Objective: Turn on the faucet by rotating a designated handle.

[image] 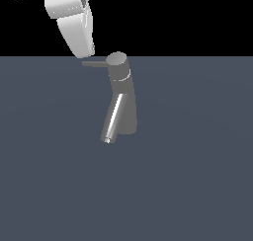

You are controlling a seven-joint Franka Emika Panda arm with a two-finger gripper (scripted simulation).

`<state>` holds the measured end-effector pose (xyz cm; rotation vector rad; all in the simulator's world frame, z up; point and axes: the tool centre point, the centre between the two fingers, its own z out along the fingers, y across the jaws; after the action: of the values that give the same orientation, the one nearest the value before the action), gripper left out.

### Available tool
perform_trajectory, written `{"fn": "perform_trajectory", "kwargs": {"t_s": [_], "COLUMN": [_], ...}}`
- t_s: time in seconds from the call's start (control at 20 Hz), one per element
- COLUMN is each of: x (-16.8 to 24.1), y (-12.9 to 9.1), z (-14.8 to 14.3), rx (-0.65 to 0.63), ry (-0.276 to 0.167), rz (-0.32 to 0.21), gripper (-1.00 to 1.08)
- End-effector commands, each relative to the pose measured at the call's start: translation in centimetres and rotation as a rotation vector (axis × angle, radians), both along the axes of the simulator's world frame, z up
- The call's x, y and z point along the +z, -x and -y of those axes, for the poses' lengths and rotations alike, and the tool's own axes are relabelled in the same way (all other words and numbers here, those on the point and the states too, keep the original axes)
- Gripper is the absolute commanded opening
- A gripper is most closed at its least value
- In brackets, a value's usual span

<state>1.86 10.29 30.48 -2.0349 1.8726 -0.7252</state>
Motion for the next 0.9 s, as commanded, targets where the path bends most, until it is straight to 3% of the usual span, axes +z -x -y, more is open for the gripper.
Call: {"fn": "perform_trajectory", "kwargs": {"t_s": [0.0,0.5,0.85], "x": [-0.6,-1.3,-2.7], "y": [-0.3,-0.5,1.6], "z": [0.4,0.8,0.0], "rx": [-0.245,-0.276,-0.276], "ry": [-0.155,-0.169,-0.169], "rz": [0.043,0.05,0.05], "gripper": [-1.0,-1.0,-1.0]}}
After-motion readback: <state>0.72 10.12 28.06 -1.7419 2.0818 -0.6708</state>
